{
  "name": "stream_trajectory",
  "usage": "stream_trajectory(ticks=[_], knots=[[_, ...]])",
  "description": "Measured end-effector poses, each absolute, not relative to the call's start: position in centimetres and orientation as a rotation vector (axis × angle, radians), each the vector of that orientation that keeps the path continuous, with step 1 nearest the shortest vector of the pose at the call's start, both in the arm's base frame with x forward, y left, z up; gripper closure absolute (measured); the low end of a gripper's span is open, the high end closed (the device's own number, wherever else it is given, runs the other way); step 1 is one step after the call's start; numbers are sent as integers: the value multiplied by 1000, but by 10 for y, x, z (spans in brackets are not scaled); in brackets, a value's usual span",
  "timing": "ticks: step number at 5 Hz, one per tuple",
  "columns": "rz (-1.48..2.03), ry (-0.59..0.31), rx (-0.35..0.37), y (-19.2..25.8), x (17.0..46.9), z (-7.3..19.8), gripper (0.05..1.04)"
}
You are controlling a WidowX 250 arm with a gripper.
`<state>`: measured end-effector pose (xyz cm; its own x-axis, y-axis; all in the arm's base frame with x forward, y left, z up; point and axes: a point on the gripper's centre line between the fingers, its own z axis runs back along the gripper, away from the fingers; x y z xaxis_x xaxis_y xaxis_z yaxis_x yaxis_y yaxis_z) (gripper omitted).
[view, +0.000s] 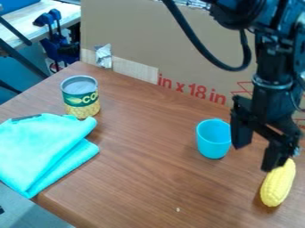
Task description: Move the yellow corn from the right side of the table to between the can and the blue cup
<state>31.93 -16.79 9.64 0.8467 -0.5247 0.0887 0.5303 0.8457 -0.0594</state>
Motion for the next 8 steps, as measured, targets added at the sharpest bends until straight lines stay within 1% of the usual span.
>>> stream_trajectory(ticks=[1, 2, 3, 5, 6, 7, 8], knots=[[-520, -45, -69, -171, 315, 88, 81], [-502, 7, -30, -172, 310, 74, 81], [-484, -9, -34, -178, 314, 69, 81], [-442, -87, -73, -199, 320, 72, 81], [-427, -120, -106, -206, 323, 72, 81], [-404, -67, -101, -208, 323, 56, 81], [-388, -31, -92, -202, 327, 45, 81]])
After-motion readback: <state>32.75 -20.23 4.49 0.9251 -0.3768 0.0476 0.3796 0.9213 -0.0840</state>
